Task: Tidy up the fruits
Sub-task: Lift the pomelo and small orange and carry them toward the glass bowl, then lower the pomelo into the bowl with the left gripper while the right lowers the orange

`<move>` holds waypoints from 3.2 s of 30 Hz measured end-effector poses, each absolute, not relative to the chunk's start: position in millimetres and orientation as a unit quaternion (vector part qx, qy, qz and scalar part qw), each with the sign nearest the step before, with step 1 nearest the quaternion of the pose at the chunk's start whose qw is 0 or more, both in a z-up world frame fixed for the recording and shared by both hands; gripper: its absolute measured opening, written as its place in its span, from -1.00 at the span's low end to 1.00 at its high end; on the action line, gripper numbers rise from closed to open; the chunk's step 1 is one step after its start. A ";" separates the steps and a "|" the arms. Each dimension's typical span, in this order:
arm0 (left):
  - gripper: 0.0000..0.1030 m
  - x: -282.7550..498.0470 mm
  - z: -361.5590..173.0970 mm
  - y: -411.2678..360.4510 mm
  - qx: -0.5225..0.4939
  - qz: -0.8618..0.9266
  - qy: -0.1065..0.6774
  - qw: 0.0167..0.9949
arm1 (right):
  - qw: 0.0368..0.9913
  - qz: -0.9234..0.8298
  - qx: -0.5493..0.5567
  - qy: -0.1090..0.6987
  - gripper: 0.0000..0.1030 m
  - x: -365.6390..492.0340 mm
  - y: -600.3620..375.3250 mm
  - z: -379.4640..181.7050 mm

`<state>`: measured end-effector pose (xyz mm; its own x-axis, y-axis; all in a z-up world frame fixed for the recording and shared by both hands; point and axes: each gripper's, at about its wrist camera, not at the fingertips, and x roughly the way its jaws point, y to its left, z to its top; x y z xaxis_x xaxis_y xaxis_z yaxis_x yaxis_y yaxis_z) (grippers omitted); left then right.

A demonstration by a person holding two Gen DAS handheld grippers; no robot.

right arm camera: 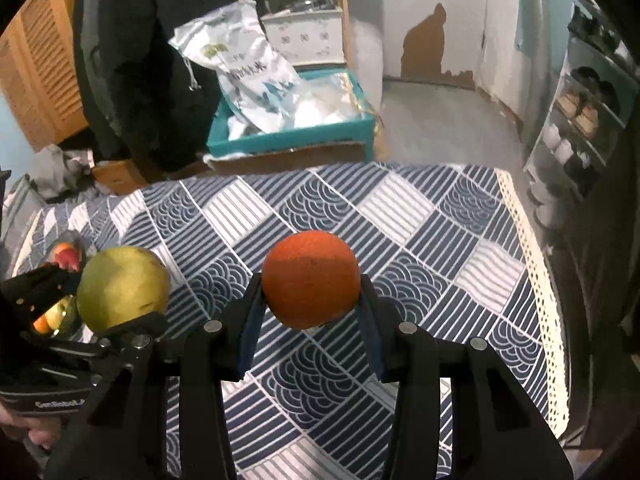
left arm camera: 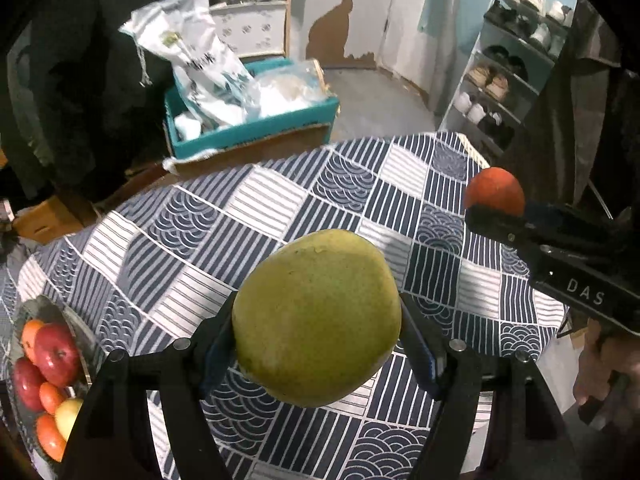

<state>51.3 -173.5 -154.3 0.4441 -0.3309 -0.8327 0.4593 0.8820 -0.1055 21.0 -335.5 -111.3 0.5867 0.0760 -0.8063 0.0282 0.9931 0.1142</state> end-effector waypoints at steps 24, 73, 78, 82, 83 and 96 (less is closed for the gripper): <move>0.47 40.5 -87.2 -112.7 0.031 -0.190 0.418 0.888 | 0.916 0.051 0.025 0.398 -0.15 15.2 -287.3 -48.3; 0.47 39.0 -131.4 100.2 -0.038 -0.012 0.448 0.893 | 0.875 0.221 -0.035 0.428 -0.15 73.5 -65.3 -79.7; 0.47 42.5 -147.6 116.5 -0.046 0.004 0.465 0.884 | 0.865 0.237 -0.037 0.440 -0.15 77.4 -47.1 -91.4; 0.47 44.9 -161.0 126.9 -0.051 0.013 0.478 0.877 | 0.858 0.248 -0.041 0.448 -0.15 79.1 -33.2 -100.5; 0.47 45.3 -163.4 128.3 -0.053 0.014 0.481 0.875 | 0.855 0.251 -0.043 0.452 -0.15 79.8 -29.3 -104.1; 0.47 51.6 -195.7 140.5 -0.070 0.024 0.526 0.847 | 0.825 0.271 -0.050 0.493 -0.15 85.1 -5.0 -139.7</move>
